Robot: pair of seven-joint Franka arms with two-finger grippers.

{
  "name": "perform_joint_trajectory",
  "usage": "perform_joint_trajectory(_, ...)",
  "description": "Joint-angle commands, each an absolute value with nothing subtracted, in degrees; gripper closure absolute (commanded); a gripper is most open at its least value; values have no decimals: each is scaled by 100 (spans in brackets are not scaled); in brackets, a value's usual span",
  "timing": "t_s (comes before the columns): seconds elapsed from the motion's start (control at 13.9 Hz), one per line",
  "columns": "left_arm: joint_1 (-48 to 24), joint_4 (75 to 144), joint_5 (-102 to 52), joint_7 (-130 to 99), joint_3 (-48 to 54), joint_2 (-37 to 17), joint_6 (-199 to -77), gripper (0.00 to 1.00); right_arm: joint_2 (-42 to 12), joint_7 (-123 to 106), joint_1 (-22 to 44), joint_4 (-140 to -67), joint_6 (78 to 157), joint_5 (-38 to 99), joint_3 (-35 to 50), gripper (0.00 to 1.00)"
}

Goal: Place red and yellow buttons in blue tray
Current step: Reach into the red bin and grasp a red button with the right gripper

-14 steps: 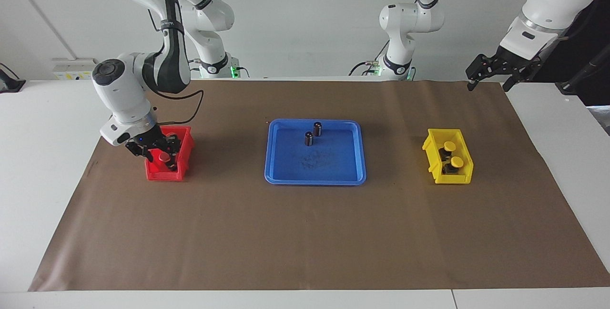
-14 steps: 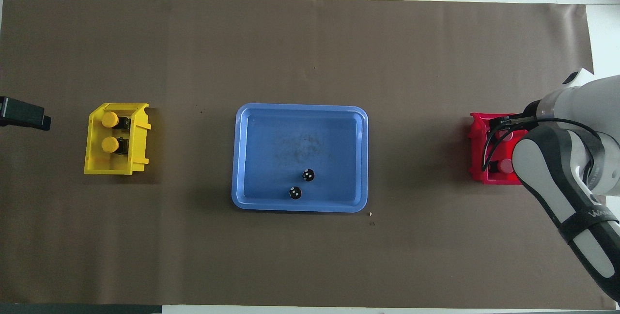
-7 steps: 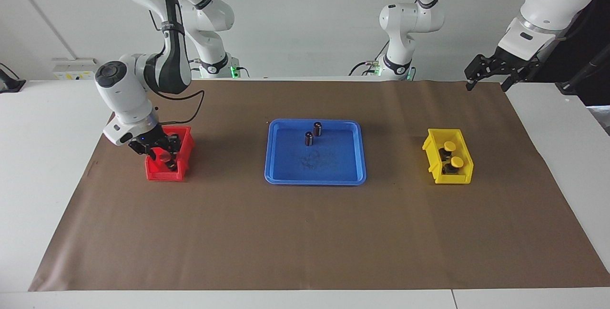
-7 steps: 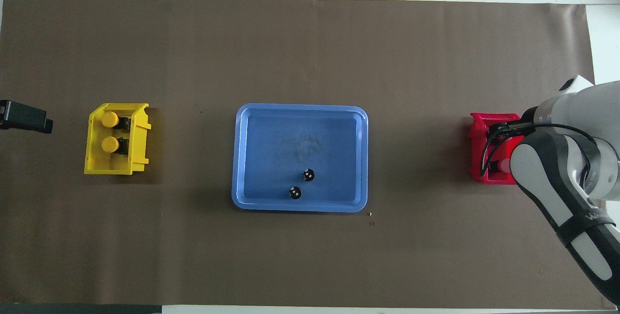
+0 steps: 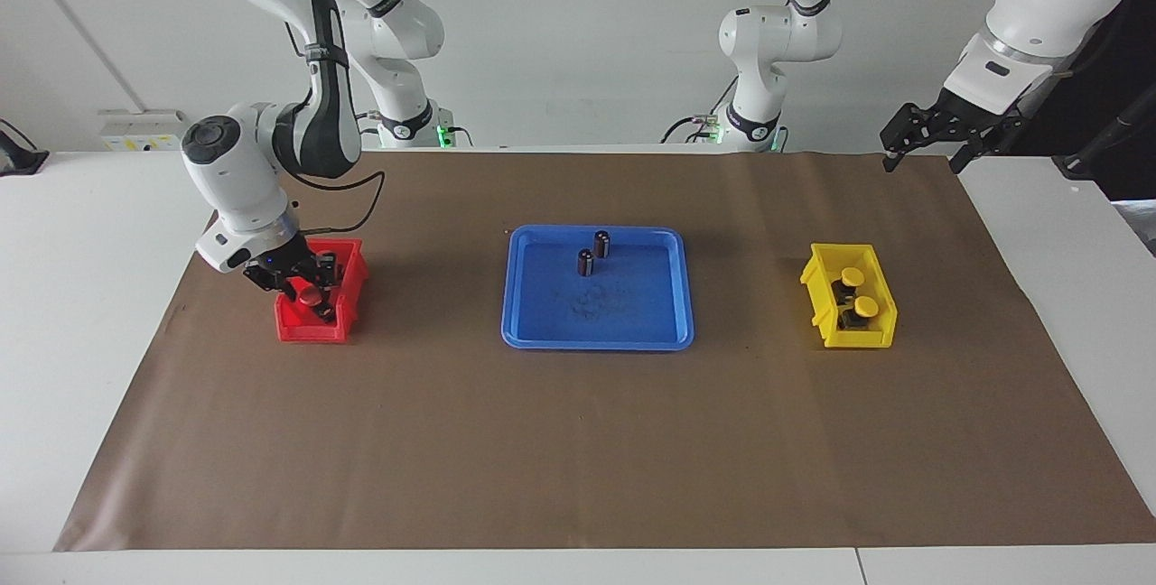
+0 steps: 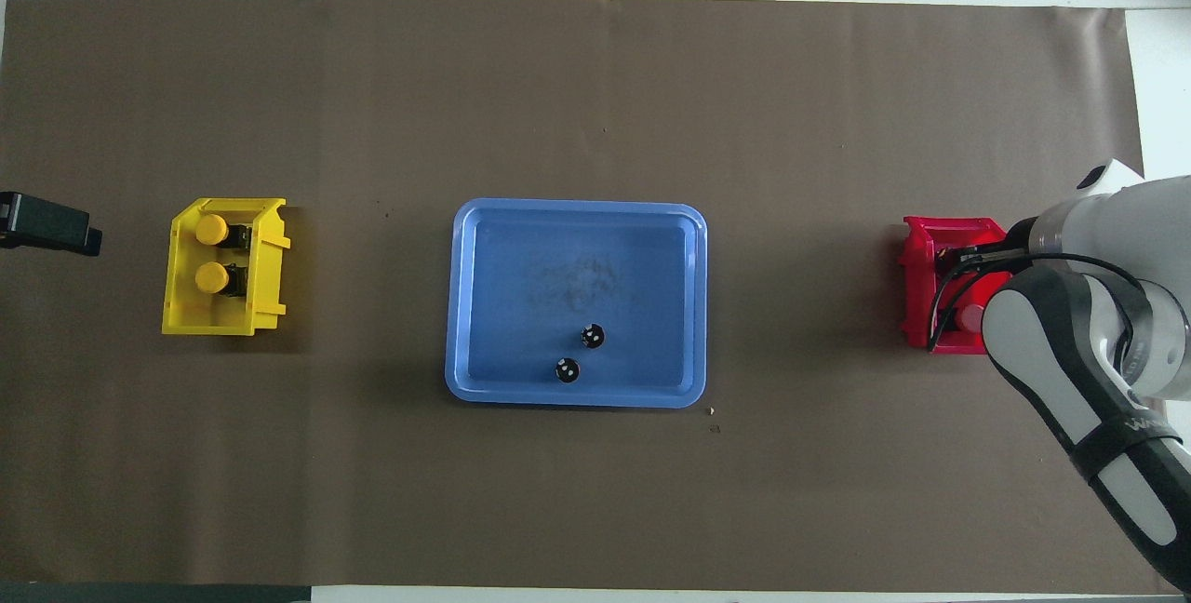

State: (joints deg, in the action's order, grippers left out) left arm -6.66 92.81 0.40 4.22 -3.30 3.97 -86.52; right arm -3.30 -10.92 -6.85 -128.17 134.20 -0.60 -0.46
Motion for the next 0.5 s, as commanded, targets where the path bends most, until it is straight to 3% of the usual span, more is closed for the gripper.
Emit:
perform_joint_trajectory(0.0, -615, 9667, 123, 475, -316, 571, -9016, 0, -176, -1248, -677, -12964, 13518, 79, 0, 82)
perform_joint_trajectory(0.07, -615, 9807, 123, 475, -308, 571, -9192, 0, -219, -1248, -633, -12807, 13439, 79, 0, 88)
perform_joint_trajectory(0.14, -615, 9948, 123, 475, -308, 571, -9359, 0, -263, -1274, -624, -12527, 13143, 62, 0, 89)
perform_joint_trajectory(0.43, -502, 10589, 97, 440, -308, 414, -10403, 0, -693, -1266, -528, -10473, 10886, -26, 9, 89)
